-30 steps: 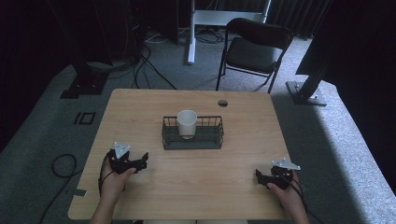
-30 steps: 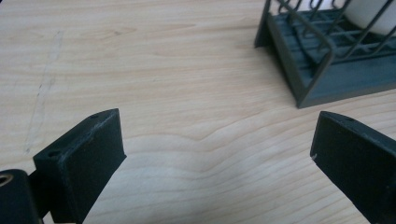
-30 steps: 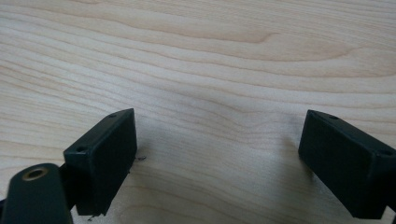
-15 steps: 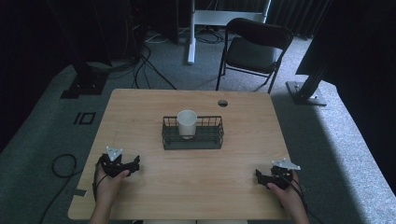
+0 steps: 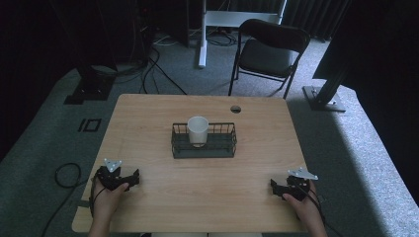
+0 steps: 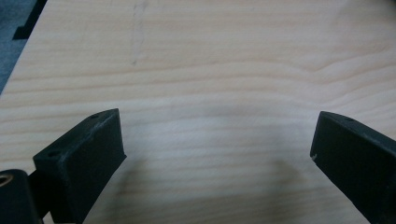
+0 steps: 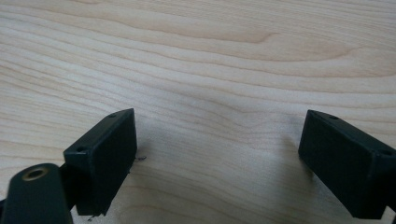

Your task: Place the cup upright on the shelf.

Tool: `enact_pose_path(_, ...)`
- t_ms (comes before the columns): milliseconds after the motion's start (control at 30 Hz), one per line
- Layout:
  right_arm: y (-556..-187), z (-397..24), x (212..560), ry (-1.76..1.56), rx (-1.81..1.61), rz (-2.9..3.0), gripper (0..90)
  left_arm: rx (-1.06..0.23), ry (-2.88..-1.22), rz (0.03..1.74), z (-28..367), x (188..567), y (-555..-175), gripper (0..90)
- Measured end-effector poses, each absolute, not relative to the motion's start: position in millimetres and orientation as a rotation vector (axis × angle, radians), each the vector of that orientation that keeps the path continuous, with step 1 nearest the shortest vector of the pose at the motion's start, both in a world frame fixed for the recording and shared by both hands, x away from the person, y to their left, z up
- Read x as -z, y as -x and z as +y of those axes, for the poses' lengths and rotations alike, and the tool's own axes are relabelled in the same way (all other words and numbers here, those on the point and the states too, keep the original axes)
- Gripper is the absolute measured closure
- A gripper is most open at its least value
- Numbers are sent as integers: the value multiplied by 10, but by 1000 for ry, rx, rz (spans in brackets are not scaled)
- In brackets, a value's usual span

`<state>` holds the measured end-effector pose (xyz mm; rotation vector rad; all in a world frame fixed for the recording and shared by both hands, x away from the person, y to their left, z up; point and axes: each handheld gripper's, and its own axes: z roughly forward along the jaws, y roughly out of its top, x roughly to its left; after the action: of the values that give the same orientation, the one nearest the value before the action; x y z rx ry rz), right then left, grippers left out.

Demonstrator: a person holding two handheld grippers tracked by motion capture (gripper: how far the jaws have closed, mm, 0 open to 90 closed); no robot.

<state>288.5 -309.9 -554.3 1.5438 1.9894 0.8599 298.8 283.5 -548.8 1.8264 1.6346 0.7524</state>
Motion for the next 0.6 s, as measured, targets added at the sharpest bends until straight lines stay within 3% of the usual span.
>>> enact_pose_path(67, -2885, -3099, 5543, -1544, -860, 1989, 110, -747, -1900, 1612, 2862, 5503, -2972, 32)
enact_pose_path(300, -2885, -3100, 5543, -1544, -860, 1989, 110, -664, -1876, 1641, 2925, 5510, -2970, 28)
enact_pose_path(600, -2885, -3099, 5544, -1544, -861, 1989, 110, -688, -1828, 1703, 2931, 5512, -2959, 27)
